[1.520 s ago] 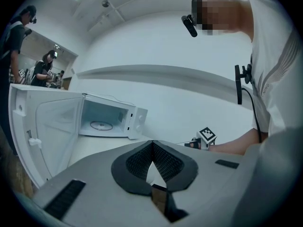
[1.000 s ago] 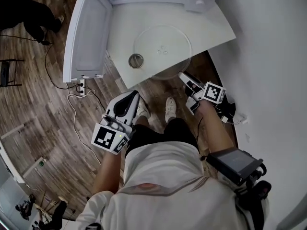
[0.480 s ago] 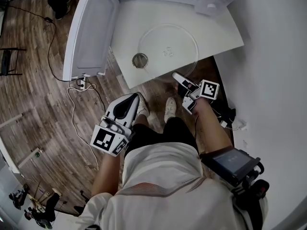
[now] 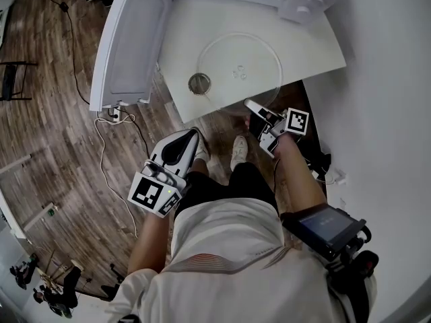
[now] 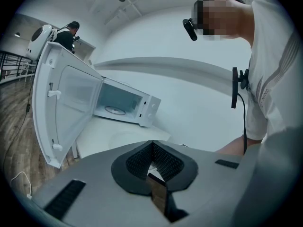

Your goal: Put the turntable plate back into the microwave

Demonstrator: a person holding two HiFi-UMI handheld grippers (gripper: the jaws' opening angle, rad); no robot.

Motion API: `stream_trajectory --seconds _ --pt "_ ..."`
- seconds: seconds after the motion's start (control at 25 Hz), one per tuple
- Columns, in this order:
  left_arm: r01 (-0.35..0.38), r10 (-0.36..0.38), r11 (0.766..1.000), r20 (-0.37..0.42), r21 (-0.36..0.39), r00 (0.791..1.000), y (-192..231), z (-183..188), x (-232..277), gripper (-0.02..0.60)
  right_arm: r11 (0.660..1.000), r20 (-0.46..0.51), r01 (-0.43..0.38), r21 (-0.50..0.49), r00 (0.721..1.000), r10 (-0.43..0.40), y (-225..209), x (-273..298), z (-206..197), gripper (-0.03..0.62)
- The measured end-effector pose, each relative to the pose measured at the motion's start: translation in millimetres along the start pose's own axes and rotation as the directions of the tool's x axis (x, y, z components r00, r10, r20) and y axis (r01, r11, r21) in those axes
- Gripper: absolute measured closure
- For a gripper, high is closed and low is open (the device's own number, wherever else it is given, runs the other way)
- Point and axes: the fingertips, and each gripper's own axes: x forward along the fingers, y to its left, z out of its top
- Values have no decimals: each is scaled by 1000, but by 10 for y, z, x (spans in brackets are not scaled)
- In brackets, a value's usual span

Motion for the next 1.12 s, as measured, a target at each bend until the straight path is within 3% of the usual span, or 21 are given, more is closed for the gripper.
stream_trajectory --seconds 0.24,0.84,1.12 --pt "8 -8 1000 -5 -6 1000 -8 -19 14 571 998 2 -52 32 999 52 86 24 -21 563" --pt "13 -13 1000 -8 -25 1000 5 -79 -40 572 988 69 -38 -148 996 49 178 37 -43 565" --pt "8 -8 1000 15 -19 1000 67 -7 -81 571 978 68 -57 -200 995 72 445 129 -59 565"
